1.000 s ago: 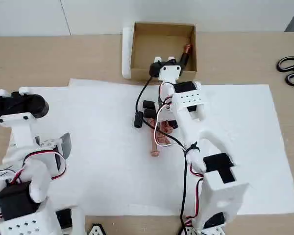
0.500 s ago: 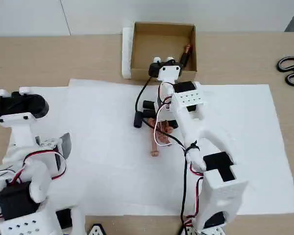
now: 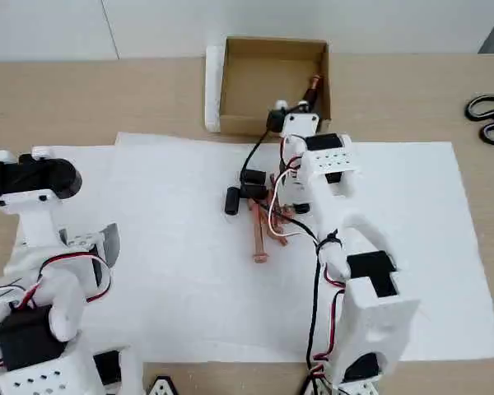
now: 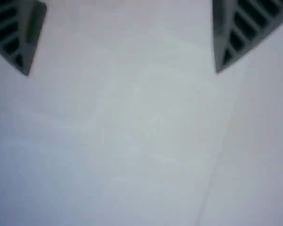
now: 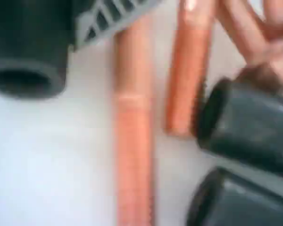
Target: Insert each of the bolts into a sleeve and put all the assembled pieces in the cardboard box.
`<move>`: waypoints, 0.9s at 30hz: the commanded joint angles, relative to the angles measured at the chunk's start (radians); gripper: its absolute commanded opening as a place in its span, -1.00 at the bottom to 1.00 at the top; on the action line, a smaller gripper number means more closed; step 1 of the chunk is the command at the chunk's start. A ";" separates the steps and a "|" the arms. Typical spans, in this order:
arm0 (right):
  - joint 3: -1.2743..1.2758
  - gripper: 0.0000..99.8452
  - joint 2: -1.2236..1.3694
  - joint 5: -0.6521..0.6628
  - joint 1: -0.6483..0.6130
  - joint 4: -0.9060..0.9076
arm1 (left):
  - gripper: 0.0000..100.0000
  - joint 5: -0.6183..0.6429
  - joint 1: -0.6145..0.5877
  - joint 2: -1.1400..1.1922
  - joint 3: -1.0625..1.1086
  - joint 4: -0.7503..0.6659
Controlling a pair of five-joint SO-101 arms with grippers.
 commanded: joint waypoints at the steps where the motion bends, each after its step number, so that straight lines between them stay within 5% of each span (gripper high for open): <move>1: -0.031 -0.70 -0.013 0.011 0.004 0.012 | -0.53 -0.002 0.000 -0.011 -0.033 0.005; 27: -0.032 -0.77 0.097 0.038 0.005 -0.059 | -0.53 -0.002 -0.002 -0.011 -0.010 0.005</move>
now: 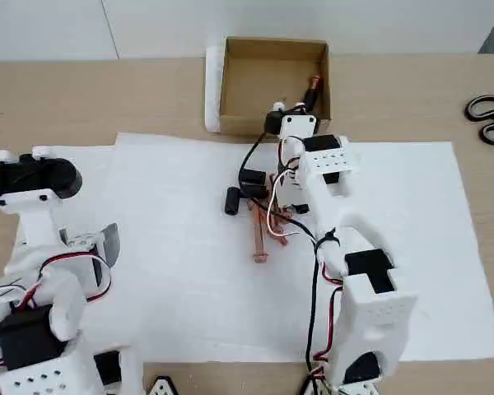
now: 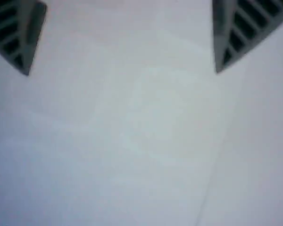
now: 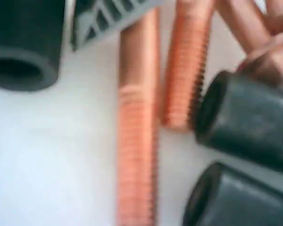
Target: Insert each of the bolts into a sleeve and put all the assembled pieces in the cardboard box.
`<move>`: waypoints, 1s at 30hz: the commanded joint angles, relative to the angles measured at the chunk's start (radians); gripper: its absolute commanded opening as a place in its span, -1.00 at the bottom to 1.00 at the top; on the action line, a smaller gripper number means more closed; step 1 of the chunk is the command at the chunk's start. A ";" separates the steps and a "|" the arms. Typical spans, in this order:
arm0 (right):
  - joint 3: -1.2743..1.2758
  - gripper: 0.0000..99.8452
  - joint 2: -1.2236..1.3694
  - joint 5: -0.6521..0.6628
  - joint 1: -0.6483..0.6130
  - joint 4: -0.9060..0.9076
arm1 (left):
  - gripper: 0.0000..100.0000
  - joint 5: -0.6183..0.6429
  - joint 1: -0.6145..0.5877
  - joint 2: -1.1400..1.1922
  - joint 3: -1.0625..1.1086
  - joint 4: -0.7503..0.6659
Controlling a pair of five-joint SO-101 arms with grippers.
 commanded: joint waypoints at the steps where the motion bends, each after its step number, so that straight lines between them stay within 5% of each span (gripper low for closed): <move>1: -0.015 -0.81 0.021 0.026 0.005 -0.041 | -0.53 -0.002 -0.002 -0.011 -0.010 0.005; 5: -0.015 -1.00 0.016 0.026 0.005 -0.035 | -0.53 -0.002 0.000 -0.011 -0.010 0.005; 30: -0.160 -0.99 -0.205 0.026 0.074 0.311 | -0.53 -0.002 0.000 -0.011 -0.008 0.005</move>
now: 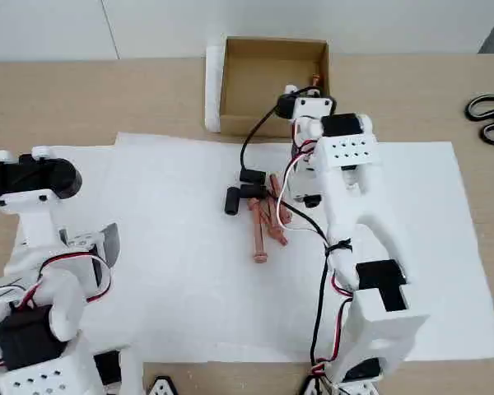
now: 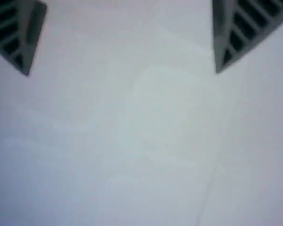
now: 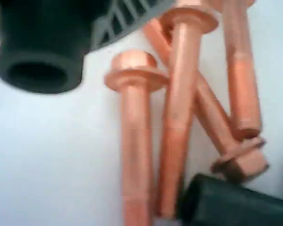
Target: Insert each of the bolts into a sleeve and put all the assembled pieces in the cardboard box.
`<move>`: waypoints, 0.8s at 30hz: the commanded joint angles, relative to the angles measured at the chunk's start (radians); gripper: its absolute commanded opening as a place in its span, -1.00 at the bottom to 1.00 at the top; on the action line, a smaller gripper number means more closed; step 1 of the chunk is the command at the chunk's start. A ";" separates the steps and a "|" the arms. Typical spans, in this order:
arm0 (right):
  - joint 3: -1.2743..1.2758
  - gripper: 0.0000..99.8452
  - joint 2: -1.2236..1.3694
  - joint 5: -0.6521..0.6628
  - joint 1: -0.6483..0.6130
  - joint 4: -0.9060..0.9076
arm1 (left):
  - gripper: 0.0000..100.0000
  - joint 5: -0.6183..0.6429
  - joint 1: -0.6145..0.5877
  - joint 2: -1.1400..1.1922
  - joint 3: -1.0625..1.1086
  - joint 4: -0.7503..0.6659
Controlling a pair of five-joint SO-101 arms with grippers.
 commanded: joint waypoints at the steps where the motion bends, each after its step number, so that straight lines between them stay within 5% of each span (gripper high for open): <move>1: -0.006 -0.99 -0.036 0.005 0.035 0.008 | -0.53 -0.002 0.000 -0.011 -0.008 0.005; 24: 0.005 -0.76 0.173 0.003 0.038 -0.001 | -0.53 -0.002 0.002 -0.011 -0.008 0.005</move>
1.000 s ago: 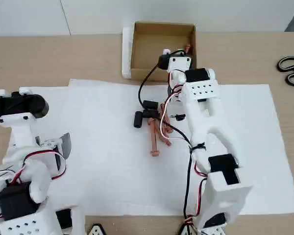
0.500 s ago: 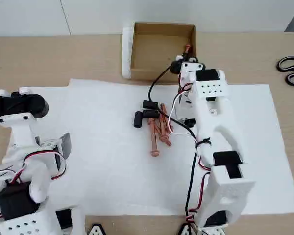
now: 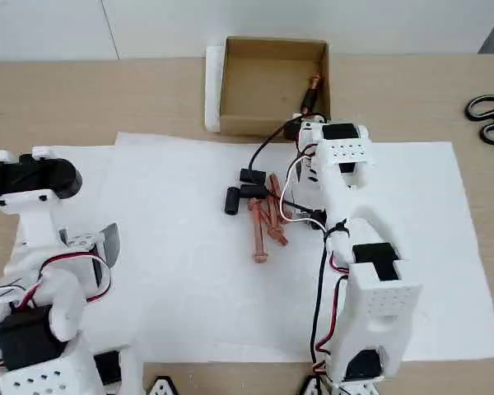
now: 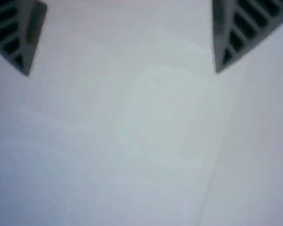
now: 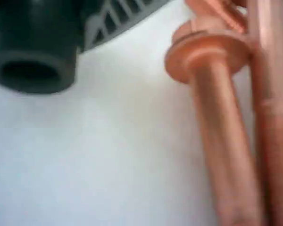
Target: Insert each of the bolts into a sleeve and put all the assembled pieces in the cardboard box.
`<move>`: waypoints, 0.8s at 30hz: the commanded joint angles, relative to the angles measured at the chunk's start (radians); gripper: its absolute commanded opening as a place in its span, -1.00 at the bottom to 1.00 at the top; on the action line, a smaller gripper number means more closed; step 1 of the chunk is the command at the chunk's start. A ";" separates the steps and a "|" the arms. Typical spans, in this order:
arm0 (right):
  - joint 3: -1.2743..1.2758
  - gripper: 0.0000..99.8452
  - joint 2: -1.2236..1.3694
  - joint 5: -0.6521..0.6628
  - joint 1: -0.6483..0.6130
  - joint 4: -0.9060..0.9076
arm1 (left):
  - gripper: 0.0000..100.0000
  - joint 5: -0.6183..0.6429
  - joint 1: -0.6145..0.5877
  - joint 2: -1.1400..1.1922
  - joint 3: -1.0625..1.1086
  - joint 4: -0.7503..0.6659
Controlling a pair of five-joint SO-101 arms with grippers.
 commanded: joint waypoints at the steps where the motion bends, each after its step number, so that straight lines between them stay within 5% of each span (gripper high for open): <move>1: -0.009 -0.76 -0.008 0.003 0.005 -0.001 | -0.53 -0.002 0.002 -0.011 -0.008 0.005; 24: -0.009 -0.72 -0.015 0.005 -0.059 0.001 | -0.53 -0.002 0.002 -0.011 -0.008 0.005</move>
